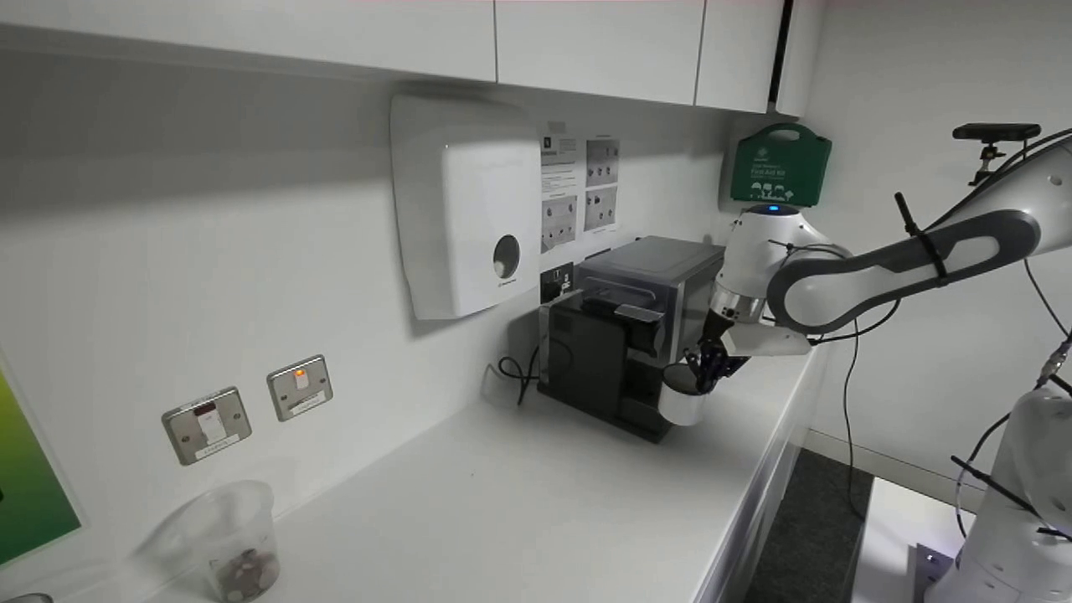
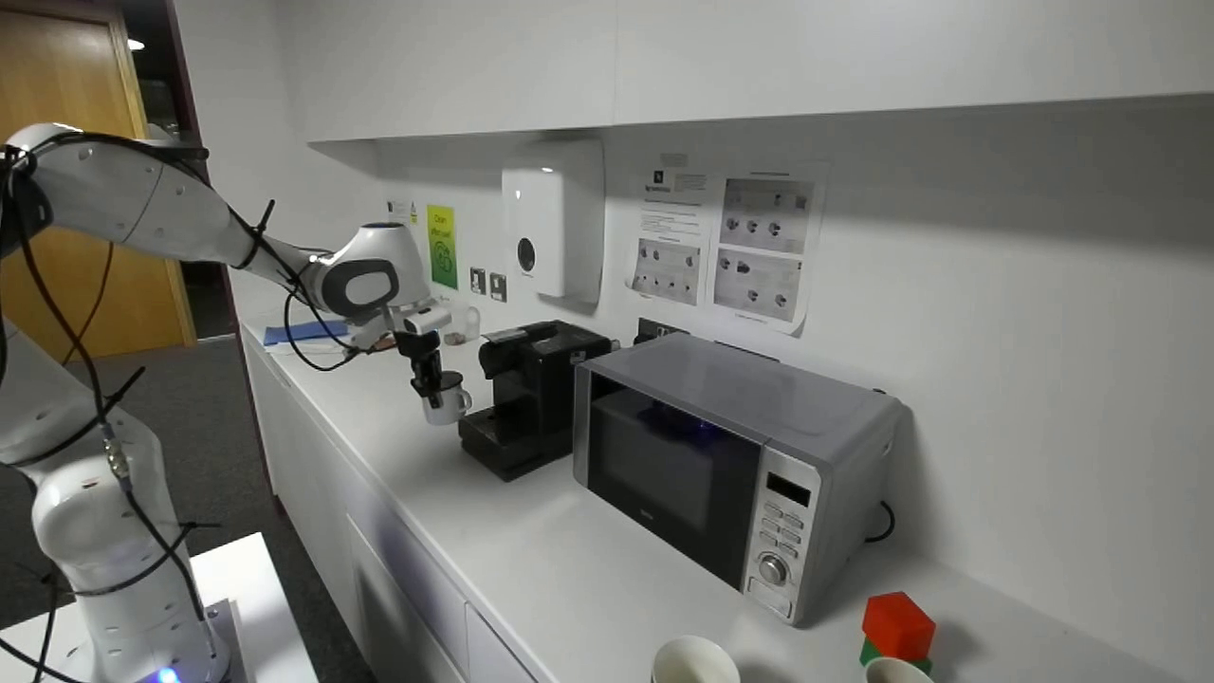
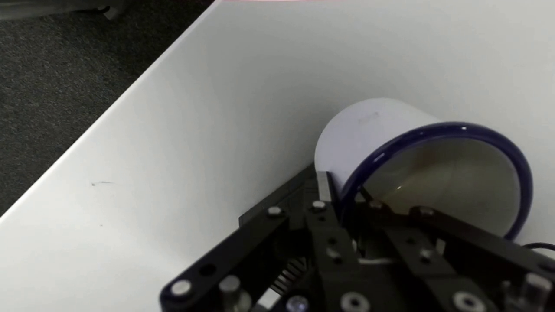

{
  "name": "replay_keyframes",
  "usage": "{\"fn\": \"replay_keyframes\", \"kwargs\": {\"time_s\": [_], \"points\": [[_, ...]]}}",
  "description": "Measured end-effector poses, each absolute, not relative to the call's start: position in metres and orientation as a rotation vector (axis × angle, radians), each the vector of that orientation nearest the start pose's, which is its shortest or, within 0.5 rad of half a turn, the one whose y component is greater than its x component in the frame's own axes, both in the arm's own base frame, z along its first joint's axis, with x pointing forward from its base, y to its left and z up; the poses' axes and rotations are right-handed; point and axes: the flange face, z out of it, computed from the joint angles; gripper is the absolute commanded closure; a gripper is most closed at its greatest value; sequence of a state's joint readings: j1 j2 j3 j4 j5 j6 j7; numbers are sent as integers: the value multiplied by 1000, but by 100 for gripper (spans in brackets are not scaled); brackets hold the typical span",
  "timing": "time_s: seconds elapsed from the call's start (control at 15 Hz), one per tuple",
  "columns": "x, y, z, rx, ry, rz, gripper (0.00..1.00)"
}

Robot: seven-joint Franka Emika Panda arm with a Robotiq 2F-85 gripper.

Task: Put the cup on the coffee maker and then remove it and put it back on the table

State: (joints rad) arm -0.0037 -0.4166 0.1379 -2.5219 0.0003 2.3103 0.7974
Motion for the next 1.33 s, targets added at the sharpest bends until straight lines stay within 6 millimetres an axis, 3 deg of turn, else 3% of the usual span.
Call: {"fn": "replay_keyframes", "kwargs": {"time_s": [0.47,0.93,1.33], "points": [[432,59,430,-2975,945,-288,98],[432,53,431,-3060,756,-216,98],[434,52,428,-3082,692,-191,98]]}}
